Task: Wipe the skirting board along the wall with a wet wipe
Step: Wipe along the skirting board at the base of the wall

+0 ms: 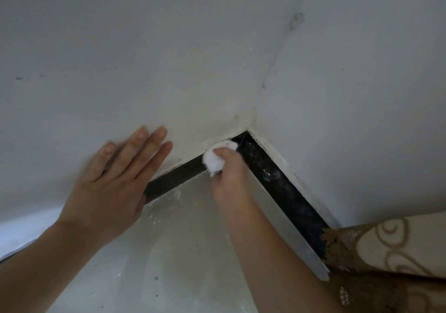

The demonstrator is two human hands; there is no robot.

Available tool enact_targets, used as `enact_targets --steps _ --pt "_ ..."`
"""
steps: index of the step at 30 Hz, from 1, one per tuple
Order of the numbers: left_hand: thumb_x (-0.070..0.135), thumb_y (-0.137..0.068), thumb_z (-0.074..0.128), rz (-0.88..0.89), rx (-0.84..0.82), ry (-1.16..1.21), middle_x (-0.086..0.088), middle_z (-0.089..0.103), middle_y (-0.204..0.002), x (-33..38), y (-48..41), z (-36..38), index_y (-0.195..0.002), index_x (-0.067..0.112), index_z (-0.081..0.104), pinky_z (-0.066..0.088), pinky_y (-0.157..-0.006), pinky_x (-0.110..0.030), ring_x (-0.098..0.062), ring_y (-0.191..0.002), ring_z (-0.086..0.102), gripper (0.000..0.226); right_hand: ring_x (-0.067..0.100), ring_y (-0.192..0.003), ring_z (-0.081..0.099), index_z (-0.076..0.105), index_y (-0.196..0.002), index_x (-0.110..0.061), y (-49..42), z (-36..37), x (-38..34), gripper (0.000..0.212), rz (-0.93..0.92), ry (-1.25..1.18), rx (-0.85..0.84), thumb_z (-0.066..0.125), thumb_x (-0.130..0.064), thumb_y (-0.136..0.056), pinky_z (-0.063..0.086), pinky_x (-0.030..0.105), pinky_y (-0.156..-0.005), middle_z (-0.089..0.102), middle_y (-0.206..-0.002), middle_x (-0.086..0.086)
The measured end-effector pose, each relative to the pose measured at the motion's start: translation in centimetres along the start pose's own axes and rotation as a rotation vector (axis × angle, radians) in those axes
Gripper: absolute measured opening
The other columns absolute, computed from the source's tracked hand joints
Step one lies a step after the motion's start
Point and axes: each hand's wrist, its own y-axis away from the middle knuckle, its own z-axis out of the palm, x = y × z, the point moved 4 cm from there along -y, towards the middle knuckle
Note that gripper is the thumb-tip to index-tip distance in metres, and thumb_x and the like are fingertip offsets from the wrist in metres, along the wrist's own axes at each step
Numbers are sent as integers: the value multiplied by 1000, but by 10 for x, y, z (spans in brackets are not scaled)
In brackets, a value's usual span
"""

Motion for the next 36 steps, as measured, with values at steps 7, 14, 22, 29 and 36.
enact_targets --steps 7,14,22,29,36 --pt "29 -83 30 9 -17 4 -9 9 -161 -3 1 1 -152 12 26 -10 -119 -39 -26 -148 3 71 29 -99 62 60 -107 -2 9 -25 31 21 170 394 -9 59 -5 -86 53 32 -76 60 -109 16" --pt "29 -80 34 19 -22 -2 -8 10 -161 -3 0 -1 -151 11 28 -10 -119 -38 -24 -148 2 74 23 -81 58 59 -118 0 -22 -3 -11 36 -83 167 156 63 -6 -83 46 29 -61 60 -98 10" --pt "30 -80 39 28 -24 -31 -8 9 -161 -4 -1 0 -152 12 27 -13 -119 -37 -24 -148 -1 75 34 -114 59 60 -119 1 38 5 93 37 77 874 -305 60 -2 -83 51 36 -89 64 -117 19" --pt "23 -80 32 -1 25 58 -6 9 -161 -3 0 0 -150 12 30 -11 -119 -36 -22 -149 3 72 22 -105 54 50 -120 -8 17 -5 16 38 -897 1909 -379 63 -8 -84 42 25 -80 52 -115 7" --pt "18 -76 45 -17 48 -38 -3 4 -161 2 1 7 -152 16 25 -12 -119 -36 -20 -149 -3 79 20 -57 55 59 -42 -17 -20 0 -37 22 -1401 2759 -535 76 -6 -52 44 27 -56 53 -52 -3"
